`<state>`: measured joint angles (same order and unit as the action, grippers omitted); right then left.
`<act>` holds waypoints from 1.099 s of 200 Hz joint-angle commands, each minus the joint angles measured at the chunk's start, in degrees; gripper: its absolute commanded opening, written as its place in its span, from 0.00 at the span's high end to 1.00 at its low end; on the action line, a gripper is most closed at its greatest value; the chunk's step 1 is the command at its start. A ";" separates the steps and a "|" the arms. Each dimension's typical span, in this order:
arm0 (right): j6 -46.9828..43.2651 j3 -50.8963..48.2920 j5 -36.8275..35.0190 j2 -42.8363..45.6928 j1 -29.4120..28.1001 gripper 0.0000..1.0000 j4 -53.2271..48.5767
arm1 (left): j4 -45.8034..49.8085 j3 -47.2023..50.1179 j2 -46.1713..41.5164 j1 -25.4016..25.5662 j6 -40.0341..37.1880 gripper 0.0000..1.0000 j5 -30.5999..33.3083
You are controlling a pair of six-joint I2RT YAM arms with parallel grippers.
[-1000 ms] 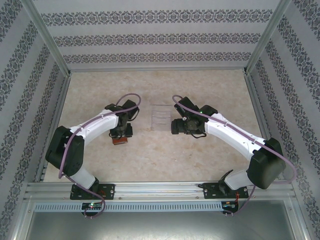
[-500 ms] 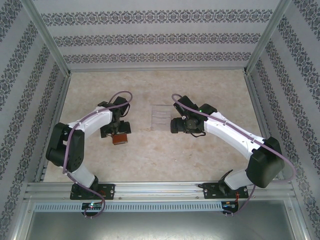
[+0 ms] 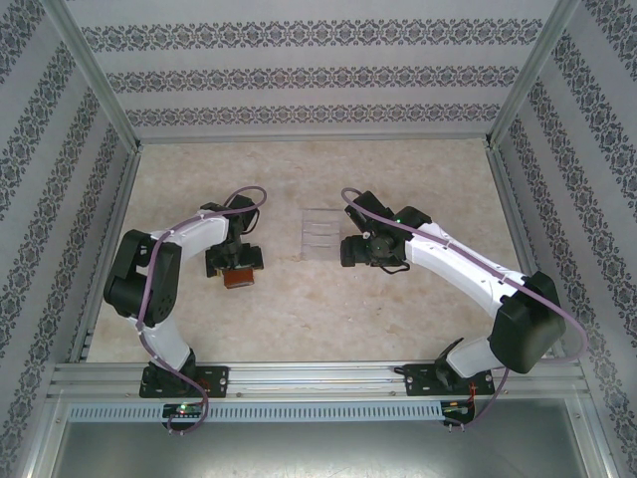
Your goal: Take the credit cards out of the card holder
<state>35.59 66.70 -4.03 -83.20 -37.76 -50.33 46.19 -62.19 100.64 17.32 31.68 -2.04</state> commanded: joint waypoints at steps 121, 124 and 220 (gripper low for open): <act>-0.37 0.50 -2.15 1.37 -0.77 0.18 -1.71 | 1.11 2.25 -5.83 8.07 3.83 0.23 -1.93; -0.37 0.46 -2.13 1.44 -0.82 0.18 -1.76 | 1.23 2.11 -5.75 8.86 4.31 0.23 -1.85; -0.99 -0.60 -2.78 2.16 -0.38 0.18 -1.79 | 0.09 -1.78 0.57 29.17 16.42 0.17 -1.35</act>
<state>35.62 66.61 -5.13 -82.28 -37.76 -50.98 45.47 -62.37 99.33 45.06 44.71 -4.29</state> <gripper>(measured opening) 0.824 0.803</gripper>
